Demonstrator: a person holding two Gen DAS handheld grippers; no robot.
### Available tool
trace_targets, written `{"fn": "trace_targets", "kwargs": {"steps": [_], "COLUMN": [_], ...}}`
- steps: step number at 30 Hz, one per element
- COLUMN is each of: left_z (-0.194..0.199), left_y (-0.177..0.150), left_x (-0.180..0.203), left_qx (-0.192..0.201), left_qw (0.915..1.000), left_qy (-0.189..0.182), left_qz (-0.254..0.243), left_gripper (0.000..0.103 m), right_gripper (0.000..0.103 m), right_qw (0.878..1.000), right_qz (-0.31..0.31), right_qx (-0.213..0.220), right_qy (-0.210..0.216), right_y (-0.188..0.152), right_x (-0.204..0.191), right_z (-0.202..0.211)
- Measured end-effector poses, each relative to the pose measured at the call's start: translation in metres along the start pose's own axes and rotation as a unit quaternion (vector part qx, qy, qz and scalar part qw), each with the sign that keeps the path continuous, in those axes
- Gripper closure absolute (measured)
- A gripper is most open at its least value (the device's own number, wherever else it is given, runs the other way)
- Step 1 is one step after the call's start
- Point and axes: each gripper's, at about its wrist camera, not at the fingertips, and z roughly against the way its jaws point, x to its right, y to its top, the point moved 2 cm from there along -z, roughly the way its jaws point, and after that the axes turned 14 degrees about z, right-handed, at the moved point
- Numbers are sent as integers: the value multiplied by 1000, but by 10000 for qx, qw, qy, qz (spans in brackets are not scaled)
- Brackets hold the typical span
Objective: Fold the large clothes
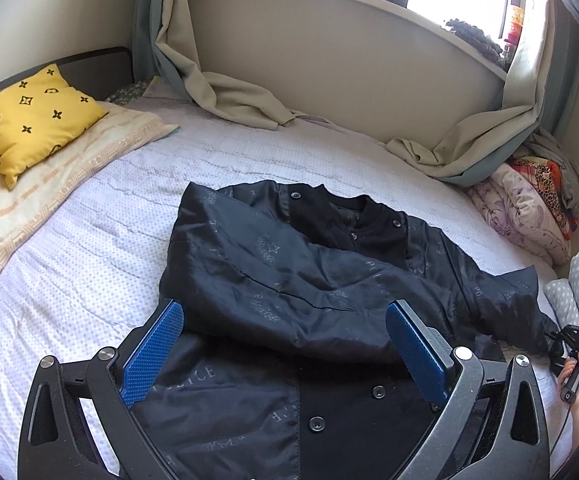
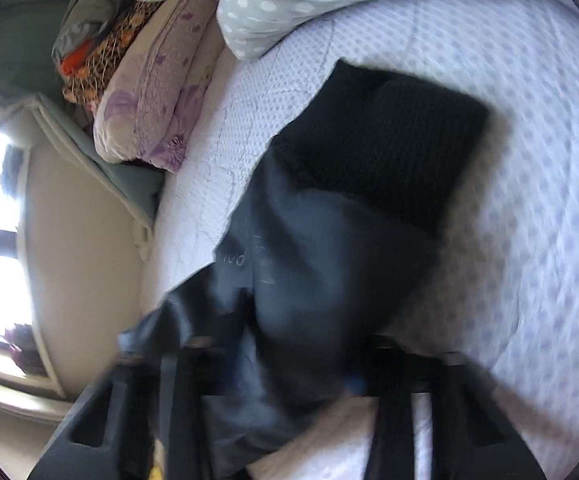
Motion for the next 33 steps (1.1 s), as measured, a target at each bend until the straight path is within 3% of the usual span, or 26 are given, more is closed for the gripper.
{"fn": "trace_targets", "kwargs": {"steps": [6,10,16,19,23,25,33], "left_z": [5,7,10,9,7,6,1], "left_y": [4,3,0,0,0,1,0], "left_x": [-2,2,7,5,3,3,3], "left_qx": [101,148,203,200,164,146,84], "left_qw": [9999,9999,9995,9995,9997,9997,9998], "left_qy": [31,71,125,142,160,158,168], "left_qz": [61,-36,-193,-181,-116,-101,-72], "left_gripper": [0,0,0,0,0,0,0], "right_gripper": [92,92,92,92,92,92,89], "right_qw": [9959,9797,9215,8940,8438,8245,7793], "right_qz": [803,1845,3687,4300,5230,5542,6211], "right_qx": [373,730,1160,1230,1197,1137,823], "right_qy": [-197,-279,-369,-266,-129,-39,136], "right_y": [5,-5,-59,-88,-142,-164,-246], "right_x": [-45,-106,-206,-241,-285,-301,-340], "right_z": [21,48,80,85,83,78,56]}}
